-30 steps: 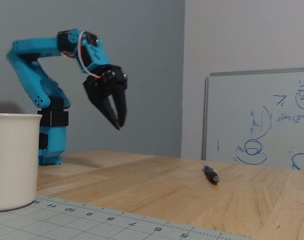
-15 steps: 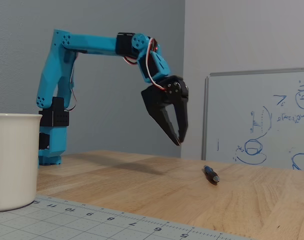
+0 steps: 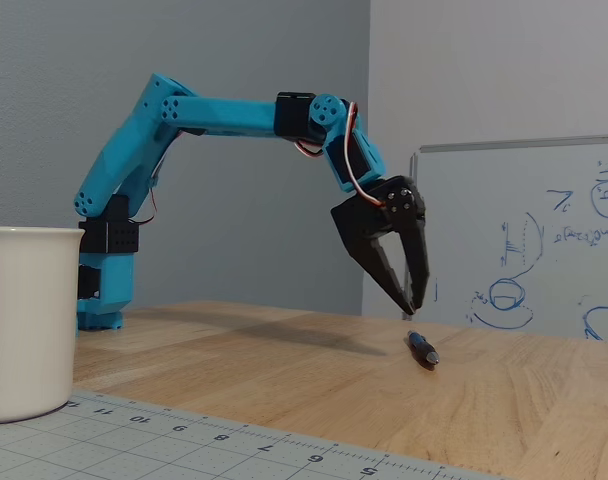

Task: Touch the pen.

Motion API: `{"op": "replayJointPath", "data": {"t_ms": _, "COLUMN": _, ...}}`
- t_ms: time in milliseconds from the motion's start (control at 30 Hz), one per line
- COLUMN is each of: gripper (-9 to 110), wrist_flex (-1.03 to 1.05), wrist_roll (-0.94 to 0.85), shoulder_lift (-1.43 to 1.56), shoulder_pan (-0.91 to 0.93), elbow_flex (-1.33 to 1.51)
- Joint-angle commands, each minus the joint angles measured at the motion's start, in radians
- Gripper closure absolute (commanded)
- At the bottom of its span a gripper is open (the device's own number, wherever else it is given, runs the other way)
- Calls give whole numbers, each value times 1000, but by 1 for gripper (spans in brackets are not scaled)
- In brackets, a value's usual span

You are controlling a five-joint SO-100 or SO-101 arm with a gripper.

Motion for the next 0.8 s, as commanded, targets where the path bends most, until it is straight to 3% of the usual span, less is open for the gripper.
{"op": "replayJointPath", "data": {"t_ms": 0, "gripper": 101, "wrist_flex": -20, "wrist_roll": 8, "shoulder_lift": 3, "shoulder_pan": -9, "elbow_flex": -138}}
{"op": "replayJointPath", "data": {"t_ms": 767, "gripper": 101, "wrist_flex": -21, "wrist_roll": -6, "shoulder_lift": -135, "shoulder_pan": -12, "elbow_flex": -216}}
